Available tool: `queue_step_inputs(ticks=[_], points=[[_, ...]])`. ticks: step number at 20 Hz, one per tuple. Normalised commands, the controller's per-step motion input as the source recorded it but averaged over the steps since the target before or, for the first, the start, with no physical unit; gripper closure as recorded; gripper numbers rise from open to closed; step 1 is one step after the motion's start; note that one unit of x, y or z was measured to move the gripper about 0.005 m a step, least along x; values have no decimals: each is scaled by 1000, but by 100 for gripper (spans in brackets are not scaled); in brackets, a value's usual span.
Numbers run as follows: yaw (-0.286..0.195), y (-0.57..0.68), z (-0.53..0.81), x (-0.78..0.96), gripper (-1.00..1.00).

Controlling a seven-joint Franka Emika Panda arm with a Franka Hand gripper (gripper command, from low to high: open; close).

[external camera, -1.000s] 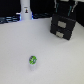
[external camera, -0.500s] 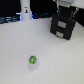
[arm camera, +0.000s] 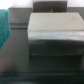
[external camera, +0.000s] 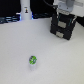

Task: Open the kcup holder, insert the kcup into the holder, and close the kcup holder

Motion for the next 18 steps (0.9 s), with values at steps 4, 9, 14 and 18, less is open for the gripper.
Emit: queue_step_inputs(ticks=[4,9,14,18], points=[[5,12,-365,-415,-100],[5,35,-224,-390,100],[1,32,-48,-175,100],[-4,8,-14,-5,100]])
